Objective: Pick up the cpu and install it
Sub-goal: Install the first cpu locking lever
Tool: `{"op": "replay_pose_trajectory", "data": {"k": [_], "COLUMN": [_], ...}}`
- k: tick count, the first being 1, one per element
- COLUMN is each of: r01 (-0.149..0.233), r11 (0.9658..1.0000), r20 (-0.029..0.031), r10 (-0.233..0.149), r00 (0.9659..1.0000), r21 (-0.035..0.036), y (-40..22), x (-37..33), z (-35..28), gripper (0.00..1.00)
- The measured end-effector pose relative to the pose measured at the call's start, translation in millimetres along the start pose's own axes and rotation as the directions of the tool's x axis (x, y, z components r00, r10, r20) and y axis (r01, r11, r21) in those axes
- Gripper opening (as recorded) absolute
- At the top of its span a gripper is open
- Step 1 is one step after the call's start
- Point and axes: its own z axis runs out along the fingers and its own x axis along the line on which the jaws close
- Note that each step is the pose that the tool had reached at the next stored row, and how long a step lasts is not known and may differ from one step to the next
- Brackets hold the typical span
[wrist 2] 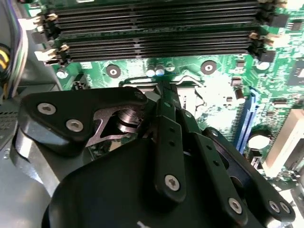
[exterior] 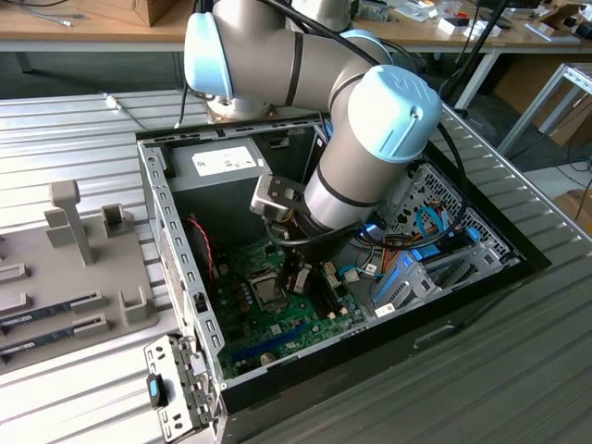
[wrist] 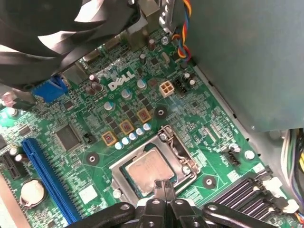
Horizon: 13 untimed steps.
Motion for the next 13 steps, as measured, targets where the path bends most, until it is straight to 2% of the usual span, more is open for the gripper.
{"op": "replay_pose_trajectory", "data": {"k": [1, 3, 8, 10, 11, 13], "r01": [-0.001, -0.001, 0.0, 0.001, 0.001, 0.001], "r11": [1.0, 1.0, 1.0, 1.0, 1.0, 1.0], "r20": [-0.0058, -0.0053, 0.0015, 0.005, 0.0047, 0.0044], "r10": [0.001, 0.001, 0.0, -0.001, -0.001, -0.001], "r00": [1.0, 1.0, 1.0, 1.0, 1.0, 1.0], "r21": [0.0036, 0.0036, -0.0008, -0.0049, -0.0066, -0.0068], "y": [-0.4, -1.4, -4.1, -8.4, -10.8, -11.8], "x": [-0.1, 0.5, 3.6, 3.3, 2.9, 3.9], "z": [0.5, 0.8, -2.2, -3.0, -3.1, -2.4], "gripper": [0.11, 0.11, 0.11, 0.11, 0.11, 0.11]}}
